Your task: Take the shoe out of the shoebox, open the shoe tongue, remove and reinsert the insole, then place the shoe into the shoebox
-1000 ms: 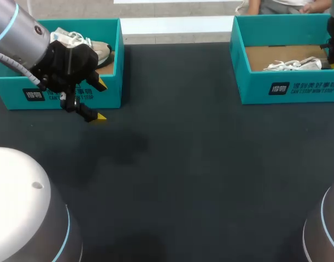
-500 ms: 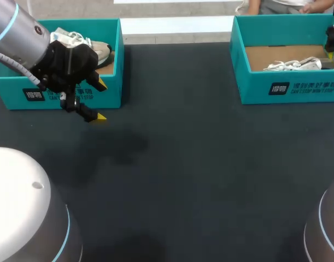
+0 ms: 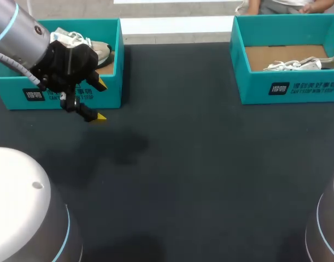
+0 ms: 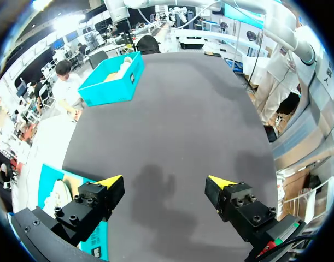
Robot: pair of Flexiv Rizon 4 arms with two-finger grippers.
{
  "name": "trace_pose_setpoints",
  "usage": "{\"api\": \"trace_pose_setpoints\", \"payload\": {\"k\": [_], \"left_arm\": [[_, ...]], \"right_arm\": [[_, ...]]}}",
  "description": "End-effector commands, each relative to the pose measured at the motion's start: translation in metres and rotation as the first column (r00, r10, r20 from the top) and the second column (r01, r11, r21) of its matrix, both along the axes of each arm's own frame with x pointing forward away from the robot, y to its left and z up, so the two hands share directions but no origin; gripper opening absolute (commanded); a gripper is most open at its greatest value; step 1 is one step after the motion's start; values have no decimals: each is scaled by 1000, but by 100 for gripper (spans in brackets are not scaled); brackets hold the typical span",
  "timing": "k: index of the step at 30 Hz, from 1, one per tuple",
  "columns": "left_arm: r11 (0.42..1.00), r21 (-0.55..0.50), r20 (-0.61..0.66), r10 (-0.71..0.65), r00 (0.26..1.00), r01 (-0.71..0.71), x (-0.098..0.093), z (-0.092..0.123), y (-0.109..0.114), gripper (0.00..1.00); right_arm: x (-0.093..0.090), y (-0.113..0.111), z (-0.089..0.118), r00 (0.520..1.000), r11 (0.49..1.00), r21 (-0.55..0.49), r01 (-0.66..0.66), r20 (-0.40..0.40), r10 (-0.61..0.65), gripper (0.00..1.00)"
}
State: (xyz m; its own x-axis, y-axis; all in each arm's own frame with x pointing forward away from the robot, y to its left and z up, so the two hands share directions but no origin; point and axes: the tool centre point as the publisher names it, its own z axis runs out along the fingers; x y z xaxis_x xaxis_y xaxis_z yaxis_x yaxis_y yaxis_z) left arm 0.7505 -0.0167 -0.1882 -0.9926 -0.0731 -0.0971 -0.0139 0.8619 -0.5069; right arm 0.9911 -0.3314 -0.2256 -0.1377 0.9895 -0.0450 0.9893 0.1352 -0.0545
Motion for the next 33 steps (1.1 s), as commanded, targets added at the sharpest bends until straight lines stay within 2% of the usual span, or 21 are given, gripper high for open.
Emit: {"api": "trace_pose_setpoints", "payload": {"k": [1,15,22,28,33], "left_arm": [[1000,1,2,0,1000,0,-1,-1,1,100],[1000,1,2,0,1000,0,-1,-1,1,100],[967,188,23,-178,984,170,31,3,20,100],[958,202,3,-210,978,205,57,2,39,100],[937,254,-3,-248,969,241,80,-1,50,100]], "right_arm": [[-26,-1,13,999,1000,19,-16,51,15,100],[-27,-1,14,999,999,28,-19,40,18,100],[-27,-1,14,999,999,28,-19,40,18,100],[-27,-1,14,999,999,28,-19,40,18,100],[-27,-1,14,999,999,28,-19,40,18,100]]}}
